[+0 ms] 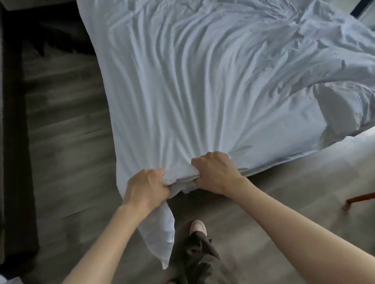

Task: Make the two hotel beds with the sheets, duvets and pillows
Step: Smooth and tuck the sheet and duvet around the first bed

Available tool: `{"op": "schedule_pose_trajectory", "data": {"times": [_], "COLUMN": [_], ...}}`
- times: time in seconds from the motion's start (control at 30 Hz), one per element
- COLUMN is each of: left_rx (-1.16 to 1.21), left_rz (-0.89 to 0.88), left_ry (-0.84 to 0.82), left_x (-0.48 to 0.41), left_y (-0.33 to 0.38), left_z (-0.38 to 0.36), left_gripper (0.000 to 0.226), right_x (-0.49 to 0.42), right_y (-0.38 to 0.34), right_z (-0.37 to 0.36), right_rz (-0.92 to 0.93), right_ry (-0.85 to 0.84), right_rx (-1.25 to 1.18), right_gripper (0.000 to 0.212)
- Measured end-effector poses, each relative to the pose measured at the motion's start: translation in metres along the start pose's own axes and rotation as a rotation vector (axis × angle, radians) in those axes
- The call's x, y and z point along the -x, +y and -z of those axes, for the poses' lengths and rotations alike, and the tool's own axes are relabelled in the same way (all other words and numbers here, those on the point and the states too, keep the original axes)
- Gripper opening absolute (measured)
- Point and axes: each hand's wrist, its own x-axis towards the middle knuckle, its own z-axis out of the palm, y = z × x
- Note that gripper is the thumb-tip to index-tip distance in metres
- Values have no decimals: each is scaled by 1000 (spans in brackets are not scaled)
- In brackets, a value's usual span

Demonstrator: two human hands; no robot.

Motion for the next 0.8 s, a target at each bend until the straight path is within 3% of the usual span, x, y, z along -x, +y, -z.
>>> {"op": "schedule_pose_trajectory", "data": {"times": [0.2, 0.33, 0.37, 0.47, 0.53, 0.8], "left_rx": [71, -60, -136, -220, -156, -134], "left_rz": [19, 15, 4, 19, 46, -39], "left_ry": [-144, -288, -354, -546, -518, -231], "left_x": [68, 95, 98, 100, 96, 19], "left_y": [12, 10, 8, 6, 17, 137], "left_z": [-61, -87, -92, -103, -102, -48], "left_gripper": [18, 10, 16, 63, 78, 67], "right_x": [71, 100, 106, 120, 124, 146], "right_y": [-21, -31, -29, -16, -1, 102], "right_z": [-45, -83, -94, -116, -115, -35], "right_rz": [-57, -109, -124, -145, -171, -274], "right_ry": [-192, -287, -343, -474, -426, -7], "right_rx": [37, -48, -97, -266, -335, -344], "right_gripper": [10, 15, 25, 57, 65, 59]}}
